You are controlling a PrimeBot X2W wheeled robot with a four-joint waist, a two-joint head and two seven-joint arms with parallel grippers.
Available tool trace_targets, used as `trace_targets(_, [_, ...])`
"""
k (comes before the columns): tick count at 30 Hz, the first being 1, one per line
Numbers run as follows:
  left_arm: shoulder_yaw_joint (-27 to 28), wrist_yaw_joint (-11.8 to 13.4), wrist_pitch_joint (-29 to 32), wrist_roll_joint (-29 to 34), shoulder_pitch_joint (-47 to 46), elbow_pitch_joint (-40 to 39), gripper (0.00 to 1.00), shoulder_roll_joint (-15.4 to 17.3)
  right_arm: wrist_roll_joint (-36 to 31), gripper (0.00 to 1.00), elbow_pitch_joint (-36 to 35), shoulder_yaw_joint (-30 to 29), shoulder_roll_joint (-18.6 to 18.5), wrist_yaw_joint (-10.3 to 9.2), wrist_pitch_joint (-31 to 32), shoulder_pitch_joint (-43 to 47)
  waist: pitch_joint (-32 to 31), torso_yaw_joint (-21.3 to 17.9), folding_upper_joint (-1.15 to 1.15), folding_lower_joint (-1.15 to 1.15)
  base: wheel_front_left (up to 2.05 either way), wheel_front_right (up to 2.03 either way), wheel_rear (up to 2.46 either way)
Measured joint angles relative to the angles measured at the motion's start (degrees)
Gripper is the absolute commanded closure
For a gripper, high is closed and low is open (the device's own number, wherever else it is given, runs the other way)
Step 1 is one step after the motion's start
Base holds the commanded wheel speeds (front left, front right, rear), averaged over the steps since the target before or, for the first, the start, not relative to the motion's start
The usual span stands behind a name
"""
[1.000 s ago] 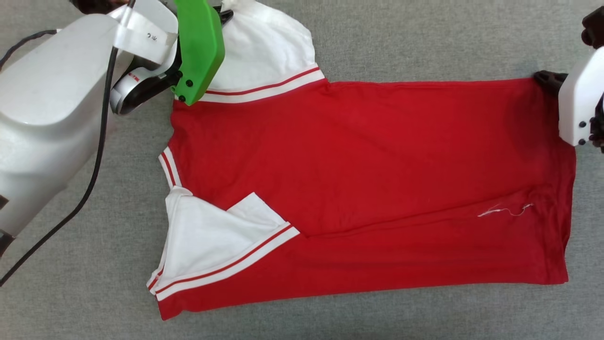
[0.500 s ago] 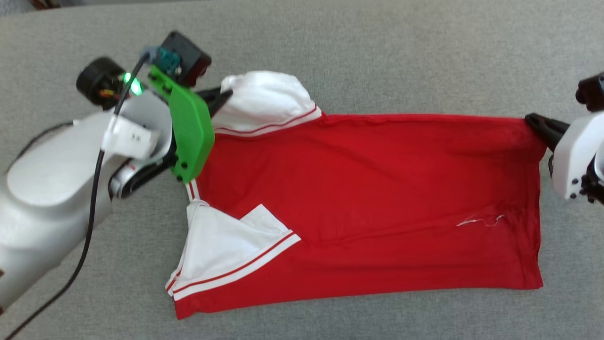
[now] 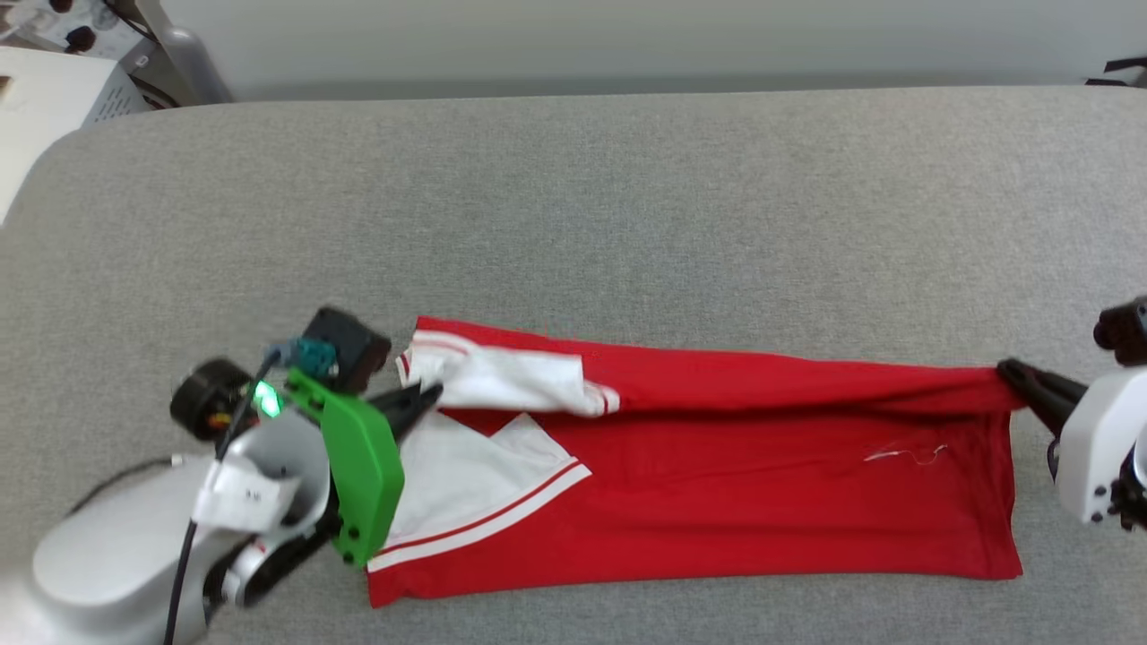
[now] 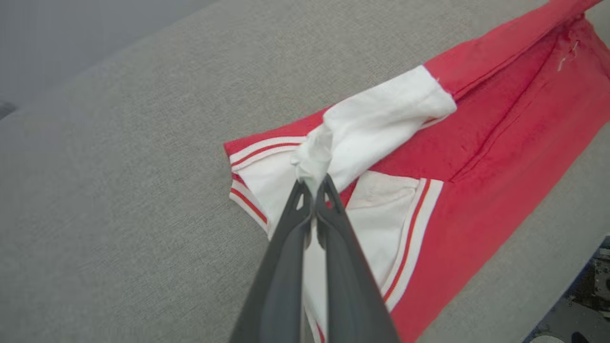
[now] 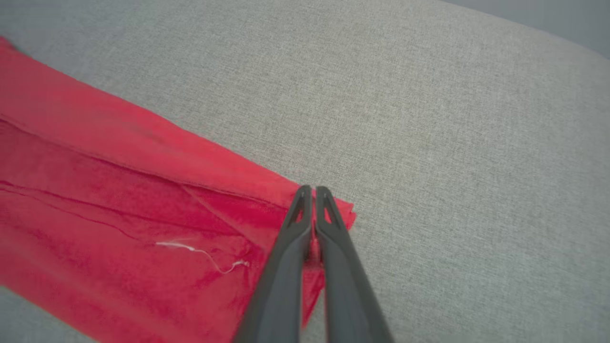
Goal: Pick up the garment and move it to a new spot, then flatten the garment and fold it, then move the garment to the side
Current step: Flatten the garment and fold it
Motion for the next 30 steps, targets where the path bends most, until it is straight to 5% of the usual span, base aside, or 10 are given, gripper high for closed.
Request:
trace_targets(8, [-0.4,1.9,-0.9,-1.9,9.1,-0.9,1.0,0.9,0.0,1.0,-1.8,-2.4,0.6,0.0,1.4,9.0,0.3,0.8,0.0,0.0,0.0,0.0,0.0])
trace_targets(18, [-0.5,0.3,-2.5,-2.9,13.0,6.7,1.0,-4.6,-1.4,0.99,0.9,-4.2,4.4,0.0,2.0,11.5,1.6,0.7,0.0,0.0,0.0,0.0,0.0])
trace_targets(19, [-0.1,0.3,-3.8,-3.0,13.5,7.2,0.75,-4.8,-1.4,0.4,0.8,-4.6,4.6,0.0,1.7,11.8,1.3,0.6,0.0,0.0,0.0,0.0,0.0])
trace_targets(20, [0.3,0.6,-5.3,-3.0,14.0,7.7,0.0,-5.0,-1.4,0.0,0.4,-5.1,4.8,0.0,1.1,12.1,1.0,0.6,0.0,0.0,0.0,0.0,0.0])
trace_targets(30, [7.0,10.7,-20.5,0.0,17.6,4.6,0.0,-4.0,4.4,0.0,-12.3,-15.5,0.5,0.0,3.0,17.2,-2.3,0.7,0.0,0.0,0.0,0.0,0.0])
